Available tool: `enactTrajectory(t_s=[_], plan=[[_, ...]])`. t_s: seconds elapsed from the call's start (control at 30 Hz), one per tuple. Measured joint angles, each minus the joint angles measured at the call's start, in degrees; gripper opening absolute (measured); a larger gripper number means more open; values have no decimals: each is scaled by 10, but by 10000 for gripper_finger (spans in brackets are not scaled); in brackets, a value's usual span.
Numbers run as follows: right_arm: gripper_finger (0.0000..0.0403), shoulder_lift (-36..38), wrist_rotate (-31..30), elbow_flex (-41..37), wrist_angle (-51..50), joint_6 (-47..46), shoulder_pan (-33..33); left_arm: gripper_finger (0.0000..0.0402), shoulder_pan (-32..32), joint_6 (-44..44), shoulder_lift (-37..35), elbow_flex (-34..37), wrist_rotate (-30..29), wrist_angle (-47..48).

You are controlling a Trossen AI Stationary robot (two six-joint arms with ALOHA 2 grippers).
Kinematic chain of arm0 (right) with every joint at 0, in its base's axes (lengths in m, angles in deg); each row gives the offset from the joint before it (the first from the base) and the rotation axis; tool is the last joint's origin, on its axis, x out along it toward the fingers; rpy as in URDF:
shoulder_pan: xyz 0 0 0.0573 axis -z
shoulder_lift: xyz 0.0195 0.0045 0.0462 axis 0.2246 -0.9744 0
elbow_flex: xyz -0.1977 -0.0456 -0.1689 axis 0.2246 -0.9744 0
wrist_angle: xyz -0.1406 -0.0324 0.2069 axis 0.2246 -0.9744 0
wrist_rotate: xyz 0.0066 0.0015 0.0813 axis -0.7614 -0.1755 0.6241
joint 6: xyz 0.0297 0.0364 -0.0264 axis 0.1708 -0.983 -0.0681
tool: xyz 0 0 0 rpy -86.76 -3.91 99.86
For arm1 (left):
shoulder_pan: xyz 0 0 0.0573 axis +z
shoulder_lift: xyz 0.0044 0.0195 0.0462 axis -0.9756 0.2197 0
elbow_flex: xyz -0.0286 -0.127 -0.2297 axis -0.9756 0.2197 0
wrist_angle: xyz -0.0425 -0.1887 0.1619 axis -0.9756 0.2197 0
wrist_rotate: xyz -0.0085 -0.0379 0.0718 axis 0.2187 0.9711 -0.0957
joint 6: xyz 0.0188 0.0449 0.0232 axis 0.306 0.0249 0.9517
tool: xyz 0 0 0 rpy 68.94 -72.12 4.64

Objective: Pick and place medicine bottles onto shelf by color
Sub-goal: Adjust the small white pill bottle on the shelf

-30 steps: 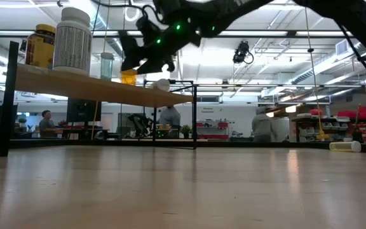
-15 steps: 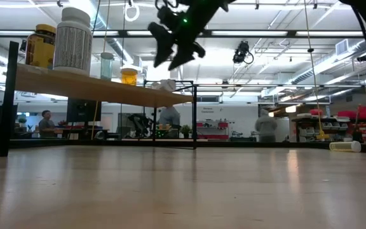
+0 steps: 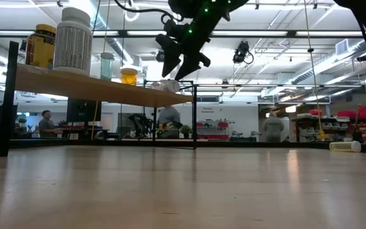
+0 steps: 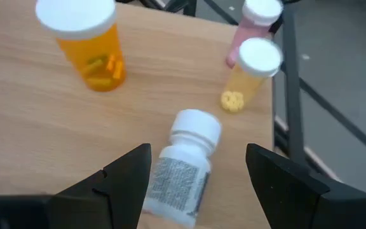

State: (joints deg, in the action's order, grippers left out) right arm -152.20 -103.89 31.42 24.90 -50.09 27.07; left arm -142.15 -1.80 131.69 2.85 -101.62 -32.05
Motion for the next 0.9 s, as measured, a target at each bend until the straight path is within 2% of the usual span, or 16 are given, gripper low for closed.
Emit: enactTrajectory(t_s=[0.37,0.63,0.9], plan=[[266,-35,5,-3,-6,3,-8,172,0,-2,0,0,0,0],[265,-38,-35,-3,-10,17,-7,172,0,-1,0,0,0,1],[242,-38,-40,-3,-22,30,-15,172,0,-2,0,0,0,1]])
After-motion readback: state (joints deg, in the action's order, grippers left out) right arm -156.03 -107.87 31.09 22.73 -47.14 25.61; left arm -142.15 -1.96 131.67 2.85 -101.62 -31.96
